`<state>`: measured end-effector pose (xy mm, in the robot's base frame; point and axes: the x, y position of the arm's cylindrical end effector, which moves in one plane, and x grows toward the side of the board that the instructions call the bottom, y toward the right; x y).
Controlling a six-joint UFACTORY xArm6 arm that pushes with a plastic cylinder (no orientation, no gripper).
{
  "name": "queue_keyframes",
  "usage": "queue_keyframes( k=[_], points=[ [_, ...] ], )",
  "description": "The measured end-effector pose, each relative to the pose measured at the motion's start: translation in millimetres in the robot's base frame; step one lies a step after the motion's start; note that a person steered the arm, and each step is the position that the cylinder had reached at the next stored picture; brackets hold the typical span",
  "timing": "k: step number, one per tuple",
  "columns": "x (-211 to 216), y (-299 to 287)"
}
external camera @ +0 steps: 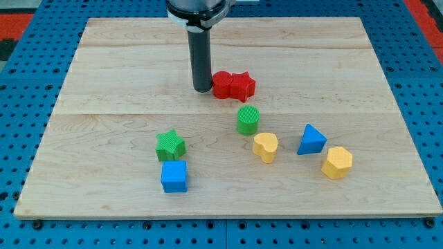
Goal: Move the red circle along with red star to the center
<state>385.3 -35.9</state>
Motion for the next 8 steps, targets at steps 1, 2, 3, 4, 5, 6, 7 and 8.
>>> queue_keyframes(
  k=[1,2,3,4,5,6,7,8],
  points=[
    [-1,0],
    [-1,1],
    [-1,2],
    [-1,9],
    [-1,15],
    [4,22],
    [46,22],
    [72,22]
  ],
)
